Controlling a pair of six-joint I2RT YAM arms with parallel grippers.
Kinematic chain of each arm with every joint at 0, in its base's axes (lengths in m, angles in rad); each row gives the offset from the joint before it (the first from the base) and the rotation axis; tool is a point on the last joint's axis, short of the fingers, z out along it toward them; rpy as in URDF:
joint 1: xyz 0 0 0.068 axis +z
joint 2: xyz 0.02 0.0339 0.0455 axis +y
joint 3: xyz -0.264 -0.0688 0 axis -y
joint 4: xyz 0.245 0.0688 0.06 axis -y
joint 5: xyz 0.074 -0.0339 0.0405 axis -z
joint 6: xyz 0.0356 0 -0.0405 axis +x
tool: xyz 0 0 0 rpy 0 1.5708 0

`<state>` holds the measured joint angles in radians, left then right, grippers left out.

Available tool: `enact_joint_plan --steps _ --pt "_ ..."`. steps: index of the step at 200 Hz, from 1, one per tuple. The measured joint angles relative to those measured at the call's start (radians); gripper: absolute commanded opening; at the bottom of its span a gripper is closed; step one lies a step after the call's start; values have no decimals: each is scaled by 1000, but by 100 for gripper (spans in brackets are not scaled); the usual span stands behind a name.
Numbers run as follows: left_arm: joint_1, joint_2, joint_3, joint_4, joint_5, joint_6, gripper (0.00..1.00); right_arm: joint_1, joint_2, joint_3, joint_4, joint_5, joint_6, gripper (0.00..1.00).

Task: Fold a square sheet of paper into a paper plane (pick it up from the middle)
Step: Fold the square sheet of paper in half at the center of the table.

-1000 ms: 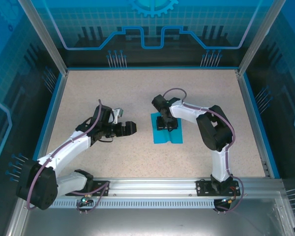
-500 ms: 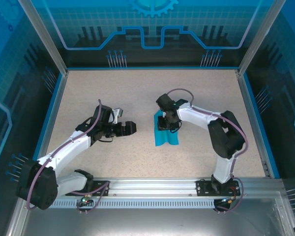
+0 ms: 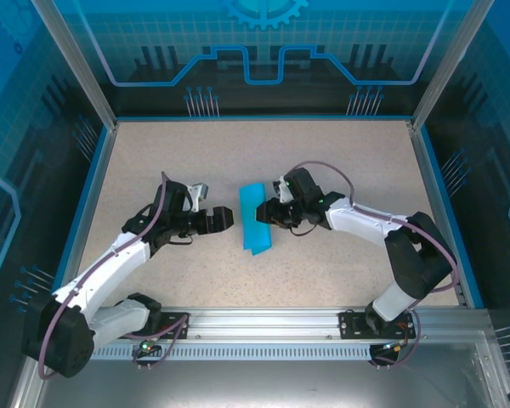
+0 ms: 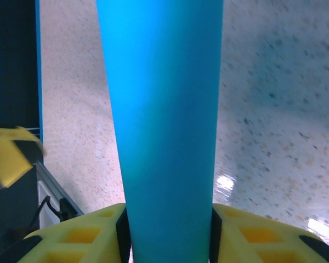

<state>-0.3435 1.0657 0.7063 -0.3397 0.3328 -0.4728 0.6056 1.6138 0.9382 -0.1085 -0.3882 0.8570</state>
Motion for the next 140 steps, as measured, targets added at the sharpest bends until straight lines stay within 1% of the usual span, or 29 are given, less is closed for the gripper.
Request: enact_joint_plan --steps 15,28,53,78,99,121,140 --pt "-1 -3 0 2 16 -5 99 -27 28 -59 44 -17 27 43" --pt "-9 -2 0 2 26 -9 98 -50 57 -93 59 -16 34 47" --pt "-35 7 0 8 38 -19 98 -64 74 -116 26 14 27 55" --pt "-58 38 0 17 42 -25 98 -65 58 -113 -21 50 -12 60" --pt "-81 70 2 24 42 -25 98 -65 45 -105 -77 78 -48 59" --pt "-105 102 7 34 42 -26 98 -65 43 -99 -107 93 -76 54" --pt "-119 118 8 39 42 -26 99 -65 43 -99 -119 88 -99 56"
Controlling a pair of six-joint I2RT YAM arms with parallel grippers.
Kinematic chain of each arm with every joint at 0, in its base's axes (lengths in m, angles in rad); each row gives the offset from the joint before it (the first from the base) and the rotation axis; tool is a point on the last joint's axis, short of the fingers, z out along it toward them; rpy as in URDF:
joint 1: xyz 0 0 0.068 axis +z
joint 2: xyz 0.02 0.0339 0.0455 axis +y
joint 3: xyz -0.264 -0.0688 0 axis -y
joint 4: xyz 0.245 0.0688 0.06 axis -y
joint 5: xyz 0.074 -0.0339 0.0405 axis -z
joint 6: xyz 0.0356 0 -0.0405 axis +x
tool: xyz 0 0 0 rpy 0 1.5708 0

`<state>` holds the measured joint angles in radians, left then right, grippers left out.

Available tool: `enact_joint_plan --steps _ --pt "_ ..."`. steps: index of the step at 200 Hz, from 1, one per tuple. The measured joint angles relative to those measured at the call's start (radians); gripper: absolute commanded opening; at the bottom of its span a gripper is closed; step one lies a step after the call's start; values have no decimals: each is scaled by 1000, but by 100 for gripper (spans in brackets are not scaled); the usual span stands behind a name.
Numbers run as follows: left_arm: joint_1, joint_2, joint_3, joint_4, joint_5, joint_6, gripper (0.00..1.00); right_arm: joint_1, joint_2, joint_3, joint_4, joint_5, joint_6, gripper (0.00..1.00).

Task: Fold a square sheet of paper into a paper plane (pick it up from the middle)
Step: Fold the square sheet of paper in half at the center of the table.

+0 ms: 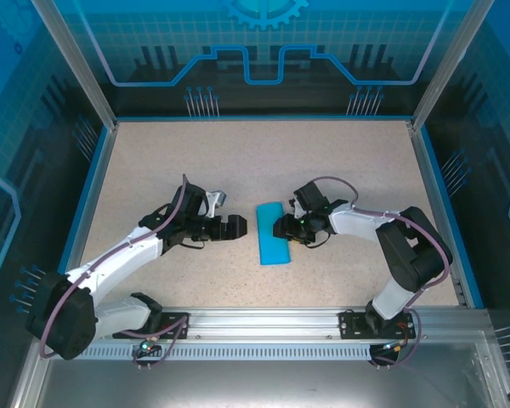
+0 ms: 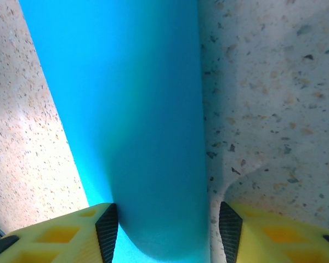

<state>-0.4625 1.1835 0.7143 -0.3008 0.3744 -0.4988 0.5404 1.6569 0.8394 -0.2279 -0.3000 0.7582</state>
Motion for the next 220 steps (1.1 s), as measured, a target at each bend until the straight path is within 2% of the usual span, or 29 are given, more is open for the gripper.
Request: enact_joint_plan --steps 55,113,146,220 --pt "-5 11 2 7 -9 0 99 0 40 7 32 -80 -23 58" --pt "-5 10 17 7 -31 0 98 -3 93 64 56 -116 -32 44" --pt "-5 10 18 7 -61 -4 99 -4 74 61 104 -121 18 40" --pt "-5 -14 49 -9 -149 -26 99 -4 -13 35 339 -127 193 41"
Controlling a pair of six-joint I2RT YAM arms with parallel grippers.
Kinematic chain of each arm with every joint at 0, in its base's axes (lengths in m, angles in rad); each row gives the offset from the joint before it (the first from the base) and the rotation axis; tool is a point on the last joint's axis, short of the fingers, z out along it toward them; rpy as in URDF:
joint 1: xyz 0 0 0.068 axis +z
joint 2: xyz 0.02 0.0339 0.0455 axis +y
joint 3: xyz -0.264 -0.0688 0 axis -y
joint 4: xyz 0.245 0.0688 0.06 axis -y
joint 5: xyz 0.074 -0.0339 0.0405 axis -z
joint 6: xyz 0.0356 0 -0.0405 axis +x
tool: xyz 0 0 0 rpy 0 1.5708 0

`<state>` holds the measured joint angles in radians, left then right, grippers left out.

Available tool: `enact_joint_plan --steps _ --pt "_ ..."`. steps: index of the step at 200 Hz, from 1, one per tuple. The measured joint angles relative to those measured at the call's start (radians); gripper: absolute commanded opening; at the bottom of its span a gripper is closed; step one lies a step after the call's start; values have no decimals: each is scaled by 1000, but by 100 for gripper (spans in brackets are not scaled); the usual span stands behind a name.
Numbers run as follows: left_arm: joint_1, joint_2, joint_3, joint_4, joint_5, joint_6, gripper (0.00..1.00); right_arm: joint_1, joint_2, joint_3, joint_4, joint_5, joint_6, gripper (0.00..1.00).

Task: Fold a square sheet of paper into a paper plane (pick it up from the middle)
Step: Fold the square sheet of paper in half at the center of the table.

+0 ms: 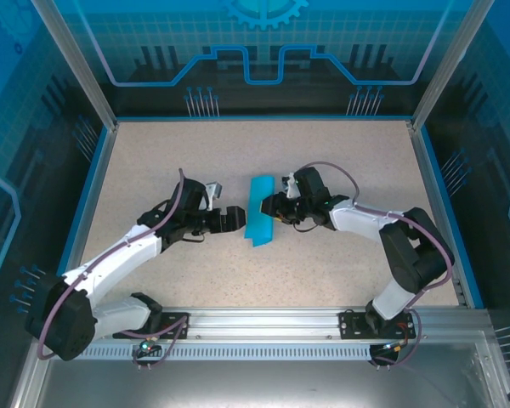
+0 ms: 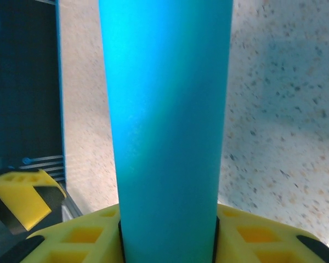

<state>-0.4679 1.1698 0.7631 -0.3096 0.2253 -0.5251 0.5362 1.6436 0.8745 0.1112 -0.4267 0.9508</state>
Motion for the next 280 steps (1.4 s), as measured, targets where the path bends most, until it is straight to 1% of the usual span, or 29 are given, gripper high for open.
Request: enact_joint_plan --steps 27,51,64,103,118,144,165,200,219,280 --pt "0 -6 0 0 -5 0 99 0 28 -73 108 18 85 42" --pt "0 -6 0 0 -5 0 99 2 91 -80 126 46 116 43" --pt "0 -6 0 0 -4 0 97 5 111 -80 111 64 119 46" --pt "0 6 0 1 8 3 92 9 114 -51 -19 108 59 53" --pt "0 21 0 1 15 3 87 8 108 -26 -87 132 19 57" --pt "0 35 0 4 34 3 83 8 87 26 -223 169 -54 60" --pt "0 38 0 12 43 1 80 7 85 67 -303 183 -109 60" --pt "0 49 0 19 60 0 71 -3 88 83 -369 183 -164 61" --pt "0 50 0 22 60 1 68 -9 109 90 -392 180 -183 63" --pt "0 73 0 28 60 0 67 -13 141 131 -431 176 -206 64"
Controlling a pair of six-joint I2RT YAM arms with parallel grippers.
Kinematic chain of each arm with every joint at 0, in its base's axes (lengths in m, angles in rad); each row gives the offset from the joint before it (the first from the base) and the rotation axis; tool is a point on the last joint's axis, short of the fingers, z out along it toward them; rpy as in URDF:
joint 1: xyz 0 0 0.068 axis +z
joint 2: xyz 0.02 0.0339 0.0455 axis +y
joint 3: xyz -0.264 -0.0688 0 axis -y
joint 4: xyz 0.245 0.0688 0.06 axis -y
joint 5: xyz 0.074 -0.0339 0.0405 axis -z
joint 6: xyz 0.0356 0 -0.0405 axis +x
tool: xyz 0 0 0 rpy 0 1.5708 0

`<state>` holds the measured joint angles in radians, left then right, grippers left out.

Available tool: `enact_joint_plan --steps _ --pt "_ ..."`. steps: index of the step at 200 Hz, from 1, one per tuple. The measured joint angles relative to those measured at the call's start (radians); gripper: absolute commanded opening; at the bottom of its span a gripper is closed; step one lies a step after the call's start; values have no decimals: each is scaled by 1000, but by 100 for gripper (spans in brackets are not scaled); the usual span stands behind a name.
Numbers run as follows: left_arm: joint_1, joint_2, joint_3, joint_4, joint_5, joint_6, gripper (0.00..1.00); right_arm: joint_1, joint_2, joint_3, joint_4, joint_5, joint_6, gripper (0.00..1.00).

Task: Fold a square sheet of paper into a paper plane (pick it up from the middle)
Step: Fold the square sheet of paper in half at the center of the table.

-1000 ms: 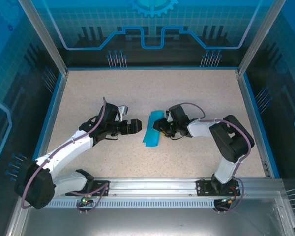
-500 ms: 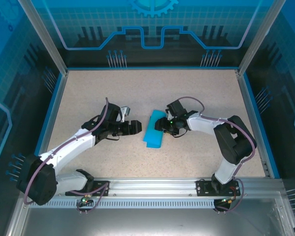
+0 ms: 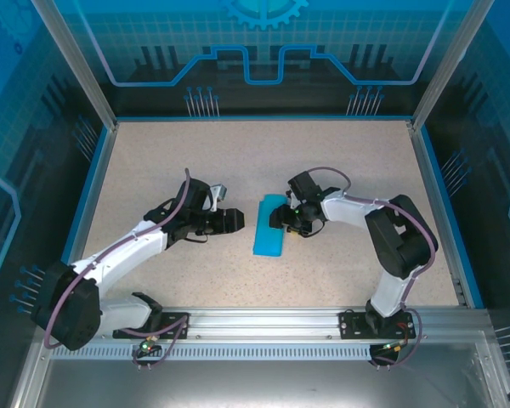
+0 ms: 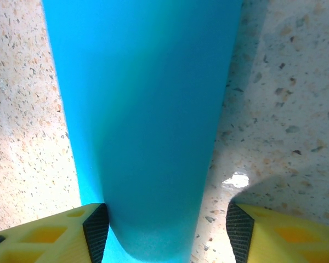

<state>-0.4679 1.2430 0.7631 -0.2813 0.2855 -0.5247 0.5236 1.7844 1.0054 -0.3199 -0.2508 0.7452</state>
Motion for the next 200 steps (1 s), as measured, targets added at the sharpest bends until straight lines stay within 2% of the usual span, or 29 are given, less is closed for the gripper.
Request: enact_joint_plan --steps 79,100,200 --pt "0 19 1 0 0 0 62 24 61 112 -149 40 -64 63" --pt "0 23 2 0 0 0 62 34 75 138 -181 60 -73 66" --pt "0 73 28 6 2 0 49 56 132 227 -281 113 -55 65"
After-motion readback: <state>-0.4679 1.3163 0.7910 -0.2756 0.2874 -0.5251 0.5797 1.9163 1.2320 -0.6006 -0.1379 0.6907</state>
